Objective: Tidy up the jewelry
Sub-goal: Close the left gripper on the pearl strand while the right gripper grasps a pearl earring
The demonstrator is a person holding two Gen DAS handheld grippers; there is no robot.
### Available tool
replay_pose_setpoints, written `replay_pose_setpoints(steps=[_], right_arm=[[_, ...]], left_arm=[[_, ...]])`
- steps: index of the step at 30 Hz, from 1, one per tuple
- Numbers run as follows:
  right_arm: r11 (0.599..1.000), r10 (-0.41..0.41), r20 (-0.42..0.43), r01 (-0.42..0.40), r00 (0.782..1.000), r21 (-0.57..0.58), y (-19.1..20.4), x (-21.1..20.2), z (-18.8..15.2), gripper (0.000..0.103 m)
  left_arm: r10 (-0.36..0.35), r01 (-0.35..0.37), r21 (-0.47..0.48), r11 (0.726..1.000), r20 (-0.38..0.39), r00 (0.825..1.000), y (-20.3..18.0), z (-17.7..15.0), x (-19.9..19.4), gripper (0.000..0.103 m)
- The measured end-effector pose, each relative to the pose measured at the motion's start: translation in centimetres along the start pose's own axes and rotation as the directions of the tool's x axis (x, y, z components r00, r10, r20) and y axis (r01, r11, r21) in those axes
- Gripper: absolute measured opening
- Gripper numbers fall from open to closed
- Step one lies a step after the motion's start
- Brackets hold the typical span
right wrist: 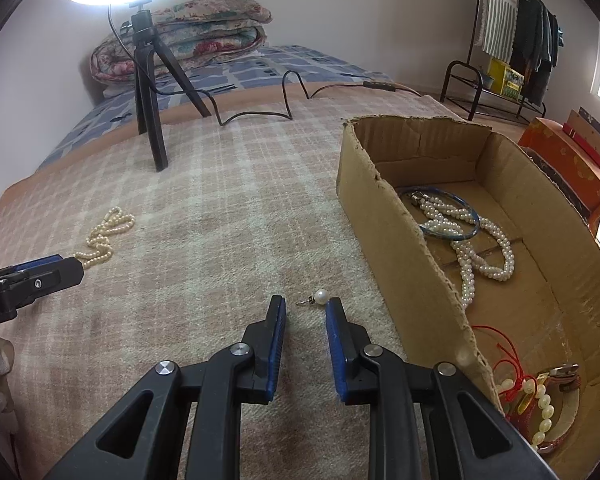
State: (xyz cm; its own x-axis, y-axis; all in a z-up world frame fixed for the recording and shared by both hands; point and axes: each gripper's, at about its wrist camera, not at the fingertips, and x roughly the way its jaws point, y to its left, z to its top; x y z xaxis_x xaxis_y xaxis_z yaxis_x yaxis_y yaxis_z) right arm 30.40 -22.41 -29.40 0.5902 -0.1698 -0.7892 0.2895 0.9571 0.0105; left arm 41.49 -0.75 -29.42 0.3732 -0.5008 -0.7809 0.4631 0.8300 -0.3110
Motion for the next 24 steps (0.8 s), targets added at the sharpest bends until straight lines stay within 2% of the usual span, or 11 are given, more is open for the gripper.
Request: replay_pose_setpoints(steps=[13,21,24], right_arm=[[1.000,0.021,-0.005,-0.021,1.000,0.001,0.0,1.0,0.2,0.016],[0.999,0.040,-0.007,-0.040,0.999,-0.006,0.1,1.5,0.2,0.006],[0.999,0.042,-0.006,-0.042,0.999,-0.004,0.1,1.5,0.2,0.006]], left_arm=[[0.033,-0.033,0.007,0.999,-0.007,0.999,-0.2,1.7,2.5,0.066],[0.061,-0.061,0.039,0.997,0.014,0.998,-0.5,1.3,3.0,0.066],[0.082,-0.082,0.020,0.996,0.024,0.996,0.0,1.3,2.9,0.048]])
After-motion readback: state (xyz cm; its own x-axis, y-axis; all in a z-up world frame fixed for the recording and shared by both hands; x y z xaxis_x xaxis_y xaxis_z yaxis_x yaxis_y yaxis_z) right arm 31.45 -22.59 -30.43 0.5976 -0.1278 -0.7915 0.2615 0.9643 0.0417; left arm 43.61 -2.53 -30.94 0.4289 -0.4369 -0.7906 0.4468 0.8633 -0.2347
